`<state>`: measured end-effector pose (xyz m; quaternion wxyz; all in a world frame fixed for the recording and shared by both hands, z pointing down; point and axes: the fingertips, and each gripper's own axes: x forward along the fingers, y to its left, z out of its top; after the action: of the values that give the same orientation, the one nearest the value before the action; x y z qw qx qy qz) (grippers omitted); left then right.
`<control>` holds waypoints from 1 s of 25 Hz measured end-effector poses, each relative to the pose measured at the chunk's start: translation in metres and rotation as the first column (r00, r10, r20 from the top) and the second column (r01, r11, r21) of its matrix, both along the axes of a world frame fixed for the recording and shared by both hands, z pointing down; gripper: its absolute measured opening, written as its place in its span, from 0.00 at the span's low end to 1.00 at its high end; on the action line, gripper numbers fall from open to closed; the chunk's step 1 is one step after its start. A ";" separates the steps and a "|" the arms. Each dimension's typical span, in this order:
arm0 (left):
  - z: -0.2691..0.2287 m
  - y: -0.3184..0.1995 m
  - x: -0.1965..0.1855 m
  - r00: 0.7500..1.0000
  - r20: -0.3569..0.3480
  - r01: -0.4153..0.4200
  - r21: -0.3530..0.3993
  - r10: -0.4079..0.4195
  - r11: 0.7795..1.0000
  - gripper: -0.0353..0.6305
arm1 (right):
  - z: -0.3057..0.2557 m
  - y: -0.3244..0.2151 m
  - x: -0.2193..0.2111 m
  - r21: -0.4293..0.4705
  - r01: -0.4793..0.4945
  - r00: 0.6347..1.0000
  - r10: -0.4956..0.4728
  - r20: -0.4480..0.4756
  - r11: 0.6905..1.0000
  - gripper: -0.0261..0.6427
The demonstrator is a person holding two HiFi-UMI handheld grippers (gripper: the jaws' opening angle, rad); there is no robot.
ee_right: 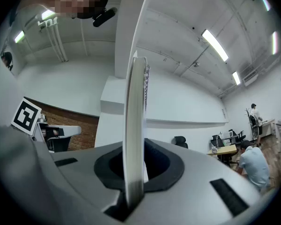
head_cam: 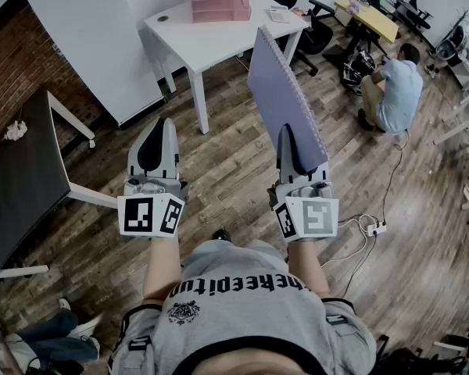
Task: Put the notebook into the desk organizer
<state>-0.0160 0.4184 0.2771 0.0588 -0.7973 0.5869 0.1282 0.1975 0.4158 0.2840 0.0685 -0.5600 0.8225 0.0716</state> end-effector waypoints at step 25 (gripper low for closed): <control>-0.009 0.003 -0.013 1.000 0.004 -0.006 0.036 0.006 0.999 0.06 | -0.008 0.002 -0.014 0.021 0.005 1.000 -0.005 0.019 1.000 0.08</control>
<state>-0.0287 0.4215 0.2676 0.0740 -0.7981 0.5820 0.1372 0.1837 0.4178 0.2756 0.0826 -0.5578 0.8225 0.0746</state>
